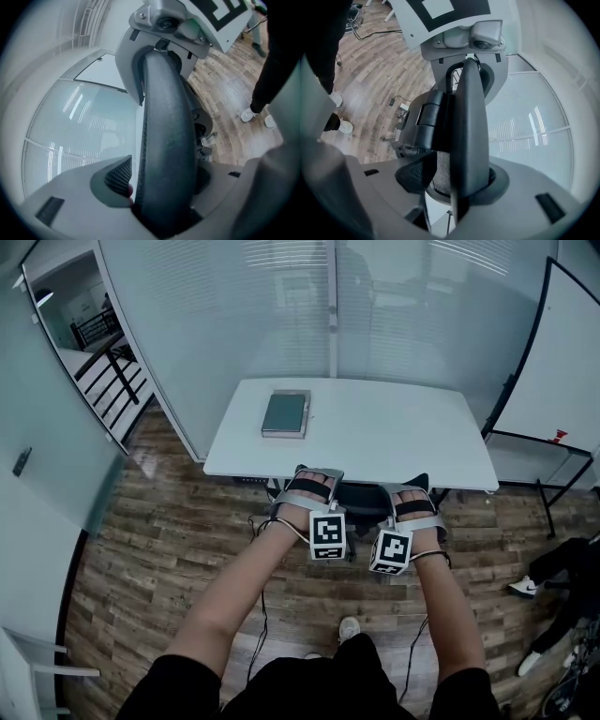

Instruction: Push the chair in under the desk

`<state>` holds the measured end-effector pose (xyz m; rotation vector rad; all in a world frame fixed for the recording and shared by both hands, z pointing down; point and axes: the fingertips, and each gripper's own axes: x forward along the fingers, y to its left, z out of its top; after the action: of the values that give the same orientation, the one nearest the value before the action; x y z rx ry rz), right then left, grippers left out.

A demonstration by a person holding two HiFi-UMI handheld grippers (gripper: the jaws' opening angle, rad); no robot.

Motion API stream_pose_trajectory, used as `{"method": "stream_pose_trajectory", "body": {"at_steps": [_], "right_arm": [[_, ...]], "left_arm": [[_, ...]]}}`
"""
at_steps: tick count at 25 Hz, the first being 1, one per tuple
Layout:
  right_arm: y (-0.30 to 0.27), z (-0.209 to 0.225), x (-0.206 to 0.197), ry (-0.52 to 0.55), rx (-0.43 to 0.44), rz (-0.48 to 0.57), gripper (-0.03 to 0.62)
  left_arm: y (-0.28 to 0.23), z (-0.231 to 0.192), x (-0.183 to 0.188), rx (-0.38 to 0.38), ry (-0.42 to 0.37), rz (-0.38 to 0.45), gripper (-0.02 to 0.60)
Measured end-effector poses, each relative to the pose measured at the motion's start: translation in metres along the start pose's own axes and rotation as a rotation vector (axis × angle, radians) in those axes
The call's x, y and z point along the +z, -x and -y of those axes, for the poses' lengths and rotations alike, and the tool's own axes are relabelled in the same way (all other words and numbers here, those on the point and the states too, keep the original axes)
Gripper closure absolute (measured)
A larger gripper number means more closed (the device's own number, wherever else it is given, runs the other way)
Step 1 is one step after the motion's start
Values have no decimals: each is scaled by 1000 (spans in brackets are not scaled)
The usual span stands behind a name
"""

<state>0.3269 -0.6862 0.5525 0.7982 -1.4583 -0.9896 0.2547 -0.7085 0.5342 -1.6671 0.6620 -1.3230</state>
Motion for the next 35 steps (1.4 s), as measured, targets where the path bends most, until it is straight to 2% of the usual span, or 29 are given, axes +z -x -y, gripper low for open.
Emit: {"method": "stream_pose_trajectory", "body": {"at_steps": [9, 12, 14, 17, 21, 24, 26, 28, 32, 35], "right_arm": [[3, -2, 2, 28, 4, -4, 352], [2, -5, 0, 32, 28, -6, 339], [3, -8, 0, 19, 56, -3, 324], [13, -4, 8, -52, 66, 39, 290], [41, 3, 10, -128, 41, 83, 270], [75, 2, 9, -308, 63, 151, 261], [100, -1, 11, -455, 81, 204, 260], [122, -4, 14, -573, 81, 249, 261], [158, 6, 25, -802, 29, 350, 281], [181, 21, 33, -1000, -29, 430, 337]], "left_arm": [[3, 3, -2, 3, 4, -12, 304], [4, -2, 1, 33, 11, 10, 298], [6, 0, 3, 26, 12, 27, 296], [13, 0, 4, 22, 27, 50, 287], [40, -15, 7, 97, 104, 113, 273], [67, -17, 7, 118, 175, 151, 250], [85, -13, 5, 119, 250, 180, 250], [103, -9, 4, 118, 366, 221, 250], [139, -2, 6, 87, 720, 337, 261], [163, -1, 1, 108, 961, 414, 345]]}}
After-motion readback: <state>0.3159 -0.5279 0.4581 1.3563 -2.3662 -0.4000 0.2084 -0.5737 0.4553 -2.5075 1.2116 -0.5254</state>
